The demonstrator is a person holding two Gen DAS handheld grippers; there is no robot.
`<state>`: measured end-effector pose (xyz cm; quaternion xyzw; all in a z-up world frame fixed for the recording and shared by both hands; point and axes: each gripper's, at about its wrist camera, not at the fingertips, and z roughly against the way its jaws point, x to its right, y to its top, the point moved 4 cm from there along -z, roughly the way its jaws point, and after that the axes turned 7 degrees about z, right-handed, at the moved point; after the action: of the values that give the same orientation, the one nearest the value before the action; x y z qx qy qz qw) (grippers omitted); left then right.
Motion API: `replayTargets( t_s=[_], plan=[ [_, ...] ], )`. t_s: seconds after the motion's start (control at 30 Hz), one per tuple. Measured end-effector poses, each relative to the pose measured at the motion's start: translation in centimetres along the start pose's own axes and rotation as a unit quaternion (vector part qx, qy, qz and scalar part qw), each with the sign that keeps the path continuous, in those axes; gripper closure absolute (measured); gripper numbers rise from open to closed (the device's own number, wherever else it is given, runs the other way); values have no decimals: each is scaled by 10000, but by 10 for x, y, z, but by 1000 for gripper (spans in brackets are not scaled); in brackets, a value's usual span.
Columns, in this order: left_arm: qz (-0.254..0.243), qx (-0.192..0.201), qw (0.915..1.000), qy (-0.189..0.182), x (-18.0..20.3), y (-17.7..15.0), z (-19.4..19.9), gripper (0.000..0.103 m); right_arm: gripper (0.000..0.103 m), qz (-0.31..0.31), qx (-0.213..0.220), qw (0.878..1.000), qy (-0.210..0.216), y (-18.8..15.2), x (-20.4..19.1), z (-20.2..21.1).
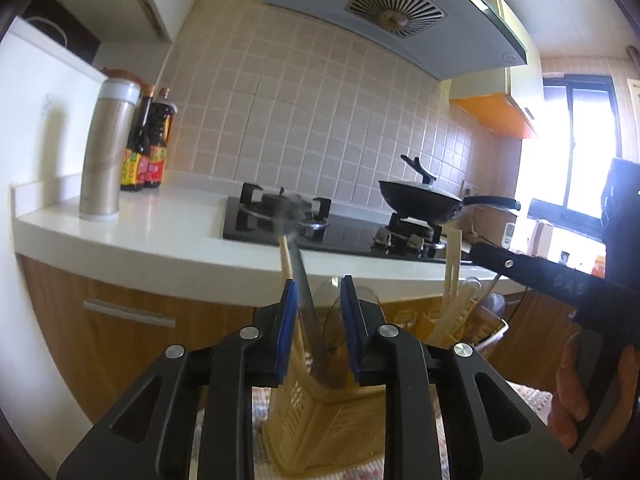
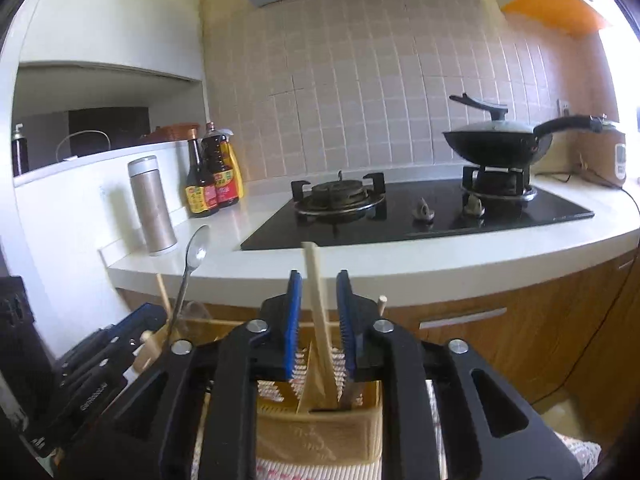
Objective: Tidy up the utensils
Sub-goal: 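Open both grippers to drop the chopsticks and clear spoon into the basket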
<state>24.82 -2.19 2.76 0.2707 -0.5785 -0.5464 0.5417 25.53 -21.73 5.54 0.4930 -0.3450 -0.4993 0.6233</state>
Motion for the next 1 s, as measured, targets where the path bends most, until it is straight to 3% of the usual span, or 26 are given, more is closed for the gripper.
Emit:
replayTargets(
  t_s=[0.23, 0.37, 0.6, 0.77, 1.0],
  plan=[
    [221, -137, 9996, -64, -6, 0, 15, 77, 83, -208, -211, 9995, 134, -5, 6, 27],
    [309, -21, 9995, 31, -12, 15, 25, 57, 80, -200, -328, 9991, 164, -6, 7, 42],
    [1107, -130, 9937, -91, -44, 39, 27, 53, 80, -258, -464, 9981, 319, -7, 9, 68],
    [970, -581, 9934, -214, -36, 23, 38, 52, 80, -258, -916, 9939, 549, -24, 5, 82],
    [1218, -1246, 9843, -292, -38, -1, 55, 52, 80, -93, -1814, 9782, 1004, -59, -18, 85]
  ],
)
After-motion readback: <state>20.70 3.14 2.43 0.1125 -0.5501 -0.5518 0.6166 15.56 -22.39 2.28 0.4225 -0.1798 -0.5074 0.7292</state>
